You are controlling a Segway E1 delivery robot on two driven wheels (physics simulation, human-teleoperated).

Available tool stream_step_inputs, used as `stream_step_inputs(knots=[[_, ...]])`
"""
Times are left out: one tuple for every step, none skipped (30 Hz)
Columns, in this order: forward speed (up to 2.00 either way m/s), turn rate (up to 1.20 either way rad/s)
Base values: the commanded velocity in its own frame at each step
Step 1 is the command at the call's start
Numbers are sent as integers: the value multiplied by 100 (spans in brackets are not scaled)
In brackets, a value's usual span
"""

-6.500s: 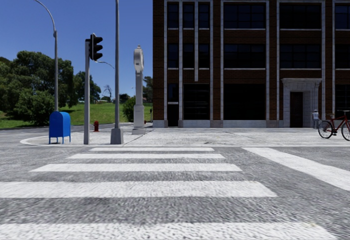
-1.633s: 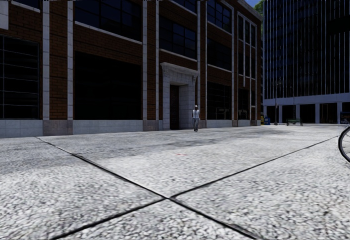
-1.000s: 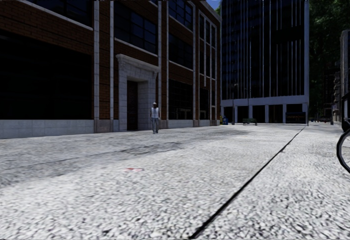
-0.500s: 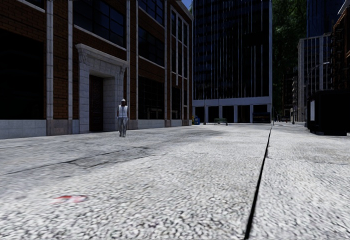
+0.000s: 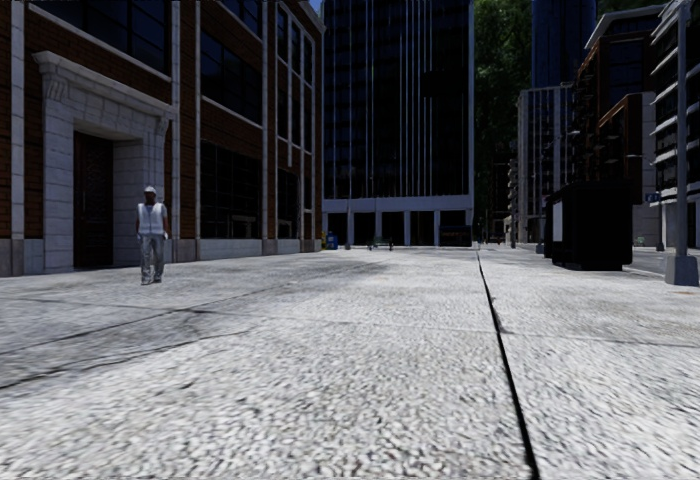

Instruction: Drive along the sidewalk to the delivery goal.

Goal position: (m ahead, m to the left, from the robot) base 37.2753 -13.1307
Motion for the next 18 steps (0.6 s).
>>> stream_step_inputs(knots=[[200, -44], [200, -44], [200, -44], [200, -44], [200, -44], [200, -44], [200, -44], [200, -44], [200, -44], [200, -44], [200, -44], [200, -44], [200, -44], [200, -44], [200, -44], [200, -44], [200, -44], [200, -44]])
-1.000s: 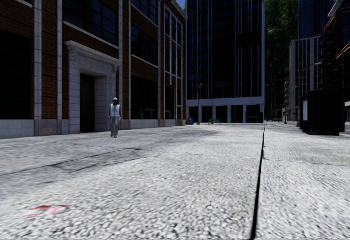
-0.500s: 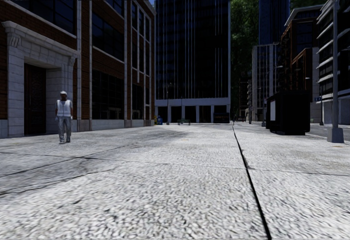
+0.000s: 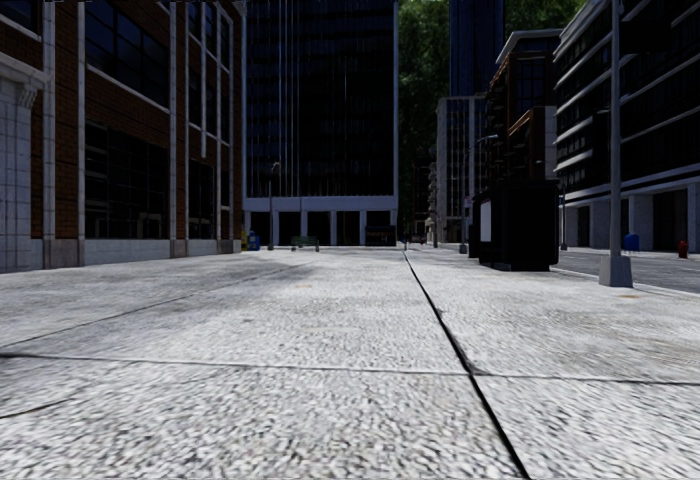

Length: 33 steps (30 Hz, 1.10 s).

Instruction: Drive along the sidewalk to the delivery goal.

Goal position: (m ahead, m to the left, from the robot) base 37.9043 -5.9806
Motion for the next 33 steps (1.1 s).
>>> stream_step_inputs(knots=[[200, -44], [200, -44], [200, -44], [200, -44], [200, -44], [200, -44], [200, -44], [200, -44], [200, -44], [200, -44], [200, -44], [200, -44], [200, -44], [200, -44], [200, -40], [200, -40], [200, 0], [200, 0], [200, 0], [200, 0], [200, 0], [200, 0], [200, 0], [200, 0], [200, 0], [200, 0], [200, 0], [200, 0], [200, 0], [200, 0], [200, 0], [200, 0], [200, 0]])
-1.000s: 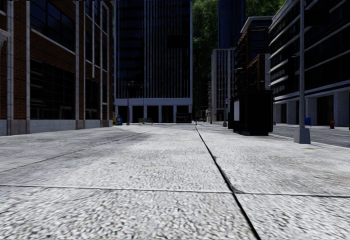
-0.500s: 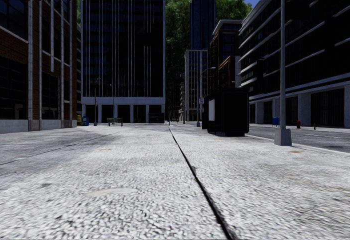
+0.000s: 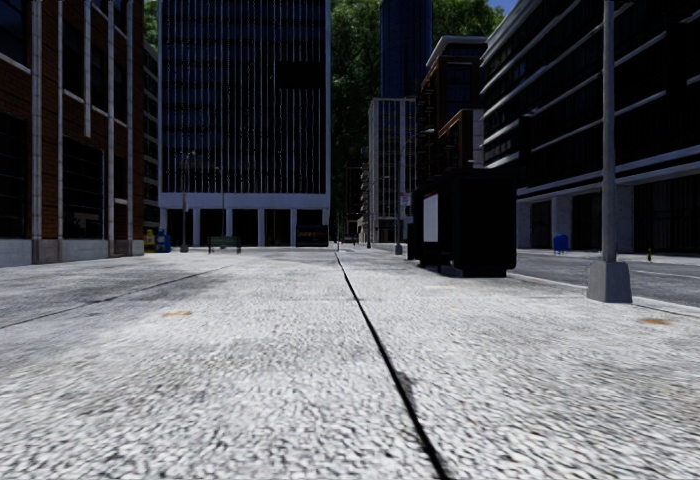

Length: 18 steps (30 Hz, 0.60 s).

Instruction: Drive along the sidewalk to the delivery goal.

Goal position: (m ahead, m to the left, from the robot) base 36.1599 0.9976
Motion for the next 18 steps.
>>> stream_step_inputs(knots=[[200, 0], [200, 0], [200, 0], [200, 0], [200, 0], [200, 0], [200, 0], [200, 0], [200, 0], [200, 0], [200, 0], [200, 0], [200, 0], [200, 0], [200, 0], [200, 0], [200, 0], [200, 0]])
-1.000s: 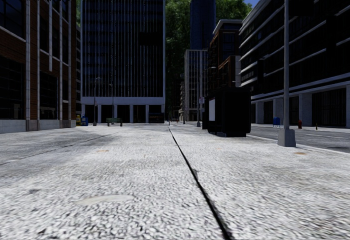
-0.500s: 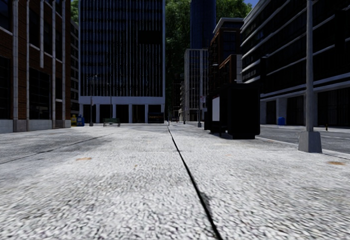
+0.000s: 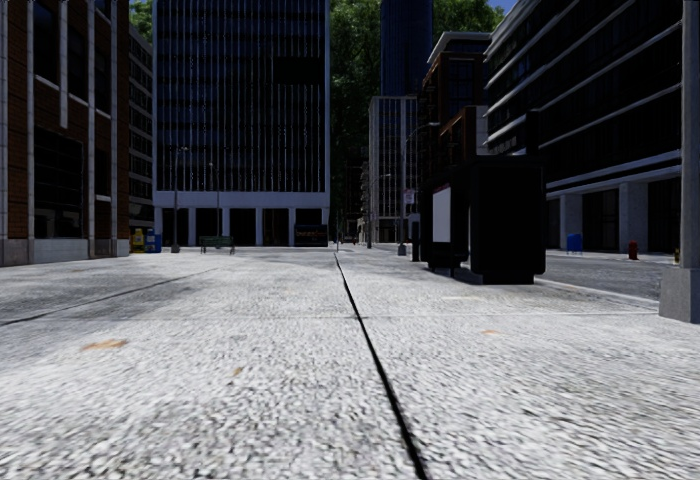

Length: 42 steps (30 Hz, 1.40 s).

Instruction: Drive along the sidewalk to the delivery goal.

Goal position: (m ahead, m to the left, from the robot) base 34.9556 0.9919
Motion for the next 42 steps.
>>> stream_step_inputs(knots=[[200, 0], [200, 0], [200, 0], [200, 0], [200, 0], [200, 0], [200, 0], [200, 0], [200, 0], [200, 0], [200, 0], [200, 0], [200, 0], [200, 0], [200, 0], [200, 0], [200, 0], [200, 0], [200, 0], [200, 0], [200, 0], [200, 0], [200, 0], [200, 0], [200, 0], [200, 0], [200, 0], [200, 0], [200, 0], [200, 0], [200, 0], [200, 0], [200, 0], [200, 0], [200, 0], [200, 0], [200, 0], [200, 0], [200, 0], [200, 0], [200, 0], [200, 0]])
